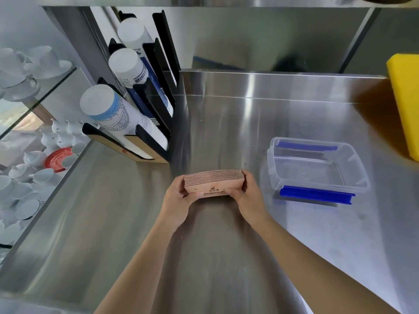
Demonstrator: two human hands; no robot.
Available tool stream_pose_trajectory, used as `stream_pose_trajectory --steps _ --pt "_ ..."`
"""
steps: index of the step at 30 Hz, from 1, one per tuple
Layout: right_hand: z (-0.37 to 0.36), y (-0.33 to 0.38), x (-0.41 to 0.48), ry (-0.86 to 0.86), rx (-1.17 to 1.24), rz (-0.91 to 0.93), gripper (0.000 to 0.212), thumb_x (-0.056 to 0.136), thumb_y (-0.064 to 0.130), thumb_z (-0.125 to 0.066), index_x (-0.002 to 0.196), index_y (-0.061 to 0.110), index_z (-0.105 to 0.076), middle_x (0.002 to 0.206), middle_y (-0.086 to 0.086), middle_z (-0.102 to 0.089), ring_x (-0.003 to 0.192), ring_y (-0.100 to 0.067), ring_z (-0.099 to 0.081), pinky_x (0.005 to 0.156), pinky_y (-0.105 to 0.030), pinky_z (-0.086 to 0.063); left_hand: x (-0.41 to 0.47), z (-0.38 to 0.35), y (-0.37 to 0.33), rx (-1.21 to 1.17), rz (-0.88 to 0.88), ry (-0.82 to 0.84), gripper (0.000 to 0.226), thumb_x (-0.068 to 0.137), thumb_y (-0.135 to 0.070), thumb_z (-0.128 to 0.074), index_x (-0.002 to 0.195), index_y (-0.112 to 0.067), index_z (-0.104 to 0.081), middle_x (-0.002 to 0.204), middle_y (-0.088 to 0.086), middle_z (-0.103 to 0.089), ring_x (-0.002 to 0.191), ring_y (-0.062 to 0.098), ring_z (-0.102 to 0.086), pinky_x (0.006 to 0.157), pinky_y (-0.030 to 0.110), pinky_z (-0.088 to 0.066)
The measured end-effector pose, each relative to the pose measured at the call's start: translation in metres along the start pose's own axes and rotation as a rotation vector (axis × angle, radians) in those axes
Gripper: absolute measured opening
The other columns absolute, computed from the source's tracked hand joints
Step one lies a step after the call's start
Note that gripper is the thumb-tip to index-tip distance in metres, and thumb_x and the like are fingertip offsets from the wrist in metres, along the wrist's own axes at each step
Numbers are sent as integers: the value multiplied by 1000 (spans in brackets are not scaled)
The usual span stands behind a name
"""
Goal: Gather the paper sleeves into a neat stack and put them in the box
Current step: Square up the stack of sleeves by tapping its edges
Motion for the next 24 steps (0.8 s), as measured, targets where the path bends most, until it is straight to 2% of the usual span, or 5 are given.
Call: stream_pose_trajectory --steps 5,9,13,19,24 --pt "30 41 -7 -56 -51 107 42 75 17 -71 99 43 -48 93 29 -59 88 15 -57 71 -6 -48 3 -10 -39 -84 -105 -62 46 64 10 -71 93 -25 -64 89 -7 -71 80 3 -68 67 13 -53" --pt "74 74 -9 -228 -37 181 41 72 15 -73 108 23 -56 104 4 -62 90 -3 -60 71 -8 -48 9 -45 -78 -48 -184 -7 44 64 4 -74 86 -32 -64 78 -16 -73 76 -1 -67 66 10 -50" --pt "123 94 -9 -343 6 214 34 72 12 -74 101 16 -59 94 2 -65 79 4 -61 63 -5 -47 20 -93 -106 -45 -194 44 36 69 -4 -73 97 -22 -62 91 -7 -70 83 7 -67 74 21 -53" --pt "191 79 4 -454 56 44 37 72 10 -74 107 9 -60 95 -1 -69 86 -14 -66 78 -29 -54 34 -167 -120 101 -94 125 30 77 -10 -66 106 -13 -57 97 -2 -67 89 14 -64 80 28 -48" --pt "222 51 20 -428 46 -140 27 73 3 -71 99 3 -63 94 -9 -70 82 -21 -67 75 -33 -56 40 -215 -103 231 108 228 12 76 1 -55 84 -6 -62 96 9 -70 77 21 -61 64 29 -46"
Point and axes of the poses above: each hand's wrist, its own x-axis towards the middle knuckle, its own z-axis out of the back of the hand, y = z × x, the point moved 5 cm from there along x, towards the middle knuckle
